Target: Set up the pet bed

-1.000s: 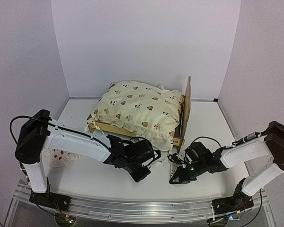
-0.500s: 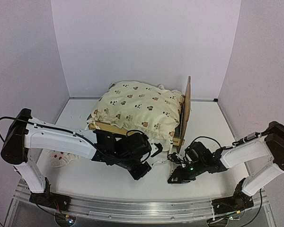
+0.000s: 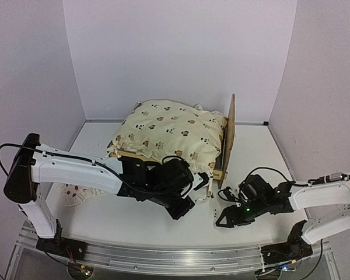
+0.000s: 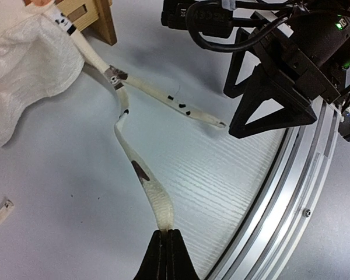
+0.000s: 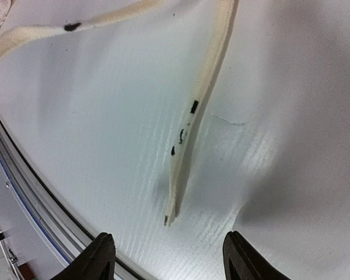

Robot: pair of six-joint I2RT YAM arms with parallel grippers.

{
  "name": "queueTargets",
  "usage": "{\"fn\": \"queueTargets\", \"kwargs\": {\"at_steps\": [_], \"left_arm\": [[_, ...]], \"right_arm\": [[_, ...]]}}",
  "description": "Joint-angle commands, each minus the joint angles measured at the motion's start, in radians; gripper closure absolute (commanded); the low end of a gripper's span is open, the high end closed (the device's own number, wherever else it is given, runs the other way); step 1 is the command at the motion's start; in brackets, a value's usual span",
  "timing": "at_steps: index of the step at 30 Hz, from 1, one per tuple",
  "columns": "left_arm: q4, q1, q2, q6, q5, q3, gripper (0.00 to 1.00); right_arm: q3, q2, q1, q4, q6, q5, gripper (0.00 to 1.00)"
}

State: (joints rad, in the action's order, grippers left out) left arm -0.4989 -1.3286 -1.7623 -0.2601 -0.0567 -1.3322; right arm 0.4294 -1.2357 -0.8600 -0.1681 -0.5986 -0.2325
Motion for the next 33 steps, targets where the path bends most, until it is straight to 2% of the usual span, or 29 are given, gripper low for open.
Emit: {"fn": "queueTargets", "kwargs": {"at_steps": [1, 7, 14, 19, 23, 29, 33], "left_arm": [[-0.016, -0.029, -0.05, 0.029, 0.008, -0.12, 1.0], [-0.102, -0.03, -0.008, -0.006, -0.127, -0.082, 1.0], [-0.085, -0.029, 0.036, -0.051, -0.116, 0.016, 1.0], [-0.09, -0.03, -0.021, -0.058, -0.147, 0.021, 1.0], [-0.049, -0.03, -0.049, -0.058, -0.121, 0.046, 1.0], [0.033, -0.029, -0.066, -0.071, -0.071, 0.093, 1.0], [0.068, -0.03, -0.063, -0.067, -0.037, 0.091, 1.0]], "right_arm": [[-0.015, 0.125, -0.004, -0.149, 0.028, 0.101, 0.33], [-0.029, 0.226, -0.003, -0.179, 0.022, 0.179, 0.33], [0.006, 0.202, -0.003, -0.159, 0.032, 0.226, 0.36], [0.039, 0.111, -0.003, -0.087, 0.021, 0.189, 0.41], [0.059, 0.006, -0.003, 0.012, -0.007, 0.131, 0.46], [0.093, -0.133, -0.003, 0.074, -0.021, 0.085, 0.52], [0.097, -0.176, -0.003, 0.092, -0.026, 0.081, 0.62]]}}
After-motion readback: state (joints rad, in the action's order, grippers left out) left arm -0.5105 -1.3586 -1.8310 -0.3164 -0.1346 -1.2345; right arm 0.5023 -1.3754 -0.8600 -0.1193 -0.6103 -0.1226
